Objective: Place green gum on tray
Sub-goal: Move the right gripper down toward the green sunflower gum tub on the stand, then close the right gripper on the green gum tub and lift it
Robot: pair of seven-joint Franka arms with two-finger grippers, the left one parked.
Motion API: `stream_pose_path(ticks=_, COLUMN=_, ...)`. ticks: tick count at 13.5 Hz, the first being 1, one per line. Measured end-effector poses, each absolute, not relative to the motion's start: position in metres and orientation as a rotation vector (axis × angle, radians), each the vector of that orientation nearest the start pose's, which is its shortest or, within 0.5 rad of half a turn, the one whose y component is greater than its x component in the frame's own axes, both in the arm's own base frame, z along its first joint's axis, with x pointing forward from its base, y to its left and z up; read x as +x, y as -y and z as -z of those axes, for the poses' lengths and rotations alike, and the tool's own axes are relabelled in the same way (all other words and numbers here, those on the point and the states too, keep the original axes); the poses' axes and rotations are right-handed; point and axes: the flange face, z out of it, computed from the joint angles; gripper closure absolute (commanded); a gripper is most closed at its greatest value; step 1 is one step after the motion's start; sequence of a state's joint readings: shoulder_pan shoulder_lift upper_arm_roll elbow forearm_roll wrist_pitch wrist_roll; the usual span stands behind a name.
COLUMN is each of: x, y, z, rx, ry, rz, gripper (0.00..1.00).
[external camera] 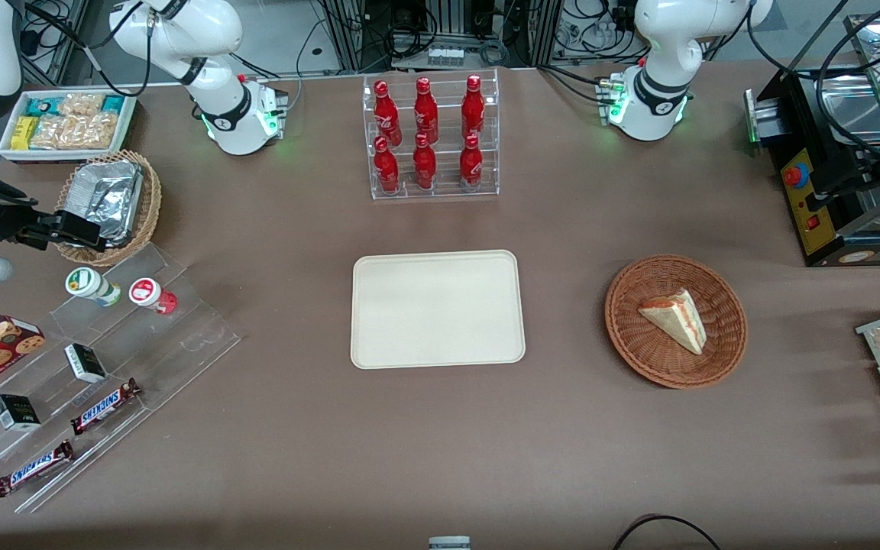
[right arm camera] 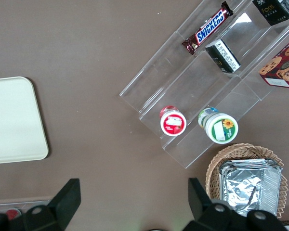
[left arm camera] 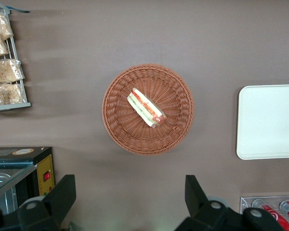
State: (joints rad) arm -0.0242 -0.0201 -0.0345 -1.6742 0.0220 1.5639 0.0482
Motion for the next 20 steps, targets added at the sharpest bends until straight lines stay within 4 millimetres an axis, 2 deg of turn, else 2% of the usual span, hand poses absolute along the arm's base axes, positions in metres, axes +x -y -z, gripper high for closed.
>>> stream_pose_path(ticks=4, x=0.543, y=0.034, z=-0.585, rx=-3.110, ry=-0.178, rz=-0.138, gripper=0.01)
stream_pose_path(ticks=6, x=0.543, y=0.038, z=-0.573, rx=-3.108, ry=-0.184, rz=-0.161, gripper=0.01)
stream_pose_path(ticks=8, x=0.543, y=0.051, z=-0.553, rx=-3.107, ry=-0.143, rz=-0.155, gripper=0.01)
stream_pose_path(ticks=10, x=0.542, y=0.072, z=-0.532, rx=-3.106, ry=-0.062, rz=-0.128, gripper=0.01)
stream_pose_path(ticks=14, x=0.525, y=0.118, z=-0.486, rx=-3.106, ry=0.274, rz=0.023, gripper=0.01)
stream_pose_path(ticks=16, x=0.512, y=0.131, z=-0.466, rx=-3.097, ry=0.450, rz=0.079, gripper=0.01)
stream_pose_path(ticks=20, x=0.495, y=0.148, z=-0.434, rx=-3.084, ry=0.581, rz=0.104, gripper=0.01)
